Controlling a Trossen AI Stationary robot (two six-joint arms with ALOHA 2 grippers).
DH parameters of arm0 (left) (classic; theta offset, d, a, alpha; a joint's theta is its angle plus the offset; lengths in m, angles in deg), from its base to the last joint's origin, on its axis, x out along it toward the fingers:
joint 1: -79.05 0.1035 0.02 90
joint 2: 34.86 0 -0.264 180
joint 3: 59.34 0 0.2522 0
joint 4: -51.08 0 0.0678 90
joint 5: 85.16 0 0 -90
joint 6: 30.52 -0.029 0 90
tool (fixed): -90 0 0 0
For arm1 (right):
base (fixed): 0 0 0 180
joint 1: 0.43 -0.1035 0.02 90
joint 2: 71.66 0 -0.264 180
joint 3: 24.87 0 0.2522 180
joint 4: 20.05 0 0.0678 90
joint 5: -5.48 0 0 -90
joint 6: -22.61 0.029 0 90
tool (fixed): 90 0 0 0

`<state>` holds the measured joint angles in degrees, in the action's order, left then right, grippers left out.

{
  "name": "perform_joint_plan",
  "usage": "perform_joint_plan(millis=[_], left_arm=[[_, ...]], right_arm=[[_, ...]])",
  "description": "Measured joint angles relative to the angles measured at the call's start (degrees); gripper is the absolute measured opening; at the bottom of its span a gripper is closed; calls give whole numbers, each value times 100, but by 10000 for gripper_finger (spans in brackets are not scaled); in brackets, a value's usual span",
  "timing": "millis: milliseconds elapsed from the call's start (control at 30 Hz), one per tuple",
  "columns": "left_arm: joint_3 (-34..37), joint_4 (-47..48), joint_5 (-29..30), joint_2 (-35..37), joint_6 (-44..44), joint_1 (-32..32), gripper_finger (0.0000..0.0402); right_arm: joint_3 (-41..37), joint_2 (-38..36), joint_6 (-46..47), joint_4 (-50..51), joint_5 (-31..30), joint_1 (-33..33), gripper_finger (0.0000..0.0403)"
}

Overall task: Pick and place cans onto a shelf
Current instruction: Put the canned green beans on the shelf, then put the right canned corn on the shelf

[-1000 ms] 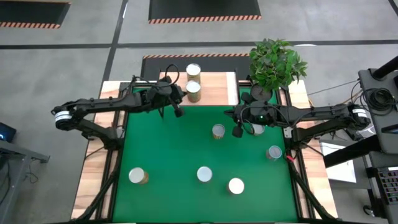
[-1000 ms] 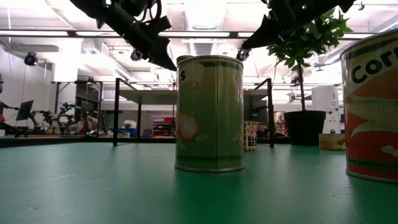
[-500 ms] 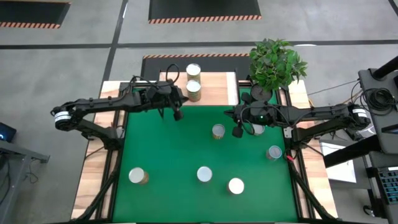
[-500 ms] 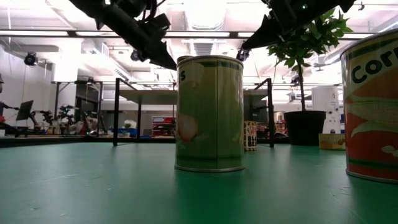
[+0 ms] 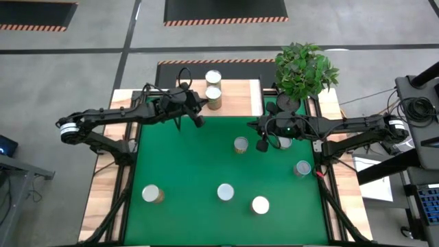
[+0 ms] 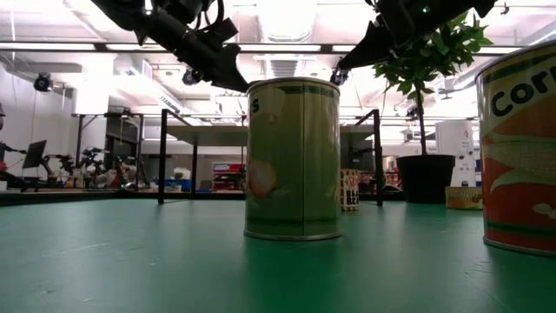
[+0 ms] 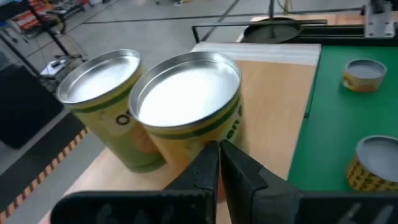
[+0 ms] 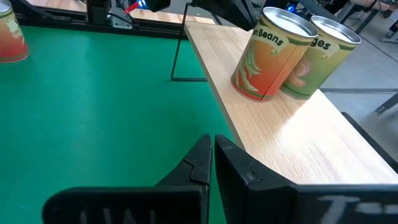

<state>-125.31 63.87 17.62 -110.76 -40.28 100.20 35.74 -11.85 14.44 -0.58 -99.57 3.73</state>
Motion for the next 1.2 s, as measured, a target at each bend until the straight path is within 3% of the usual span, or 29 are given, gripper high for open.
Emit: perform_joint_plan(millis=[867, 1033, 1200], left_arm=[[4, 0, 19, 31, 272, 153, 0], [43, 245, 18, 228, 479, -284, 0], [192, 241, 17, 566, 490, -1124, 0]], right_arm=[[-105, -2, 169, 1, 10, -17, 9], [-75, -2, 504, 27, 203, -226, 9], [-14, -2, 882, 106, 218, -703, 9]])
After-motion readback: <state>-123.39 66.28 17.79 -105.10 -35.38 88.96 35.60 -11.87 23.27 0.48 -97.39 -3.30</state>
